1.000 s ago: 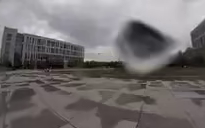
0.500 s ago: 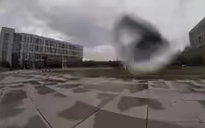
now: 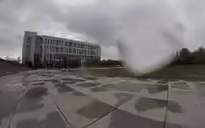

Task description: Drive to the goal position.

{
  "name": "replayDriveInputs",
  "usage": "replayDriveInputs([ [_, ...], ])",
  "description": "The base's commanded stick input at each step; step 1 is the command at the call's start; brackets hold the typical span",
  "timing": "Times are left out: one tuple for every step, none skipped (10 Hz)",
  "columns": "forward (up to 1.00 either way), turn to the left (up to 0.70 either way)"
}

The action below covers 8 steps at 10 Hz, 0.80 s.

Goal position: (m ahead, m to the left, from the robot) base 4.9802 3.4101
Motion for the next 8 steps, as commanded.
replayDriveInputs([
  [0.0, 0.7],
  [0.0, 0.7],
  [0.0, 0.7],
  [0.0, 0.65],
  [0.21, 0.25],
  [0.62, 0.01],
  [0.7, 0.0],
  [0.7, 0.0],
])
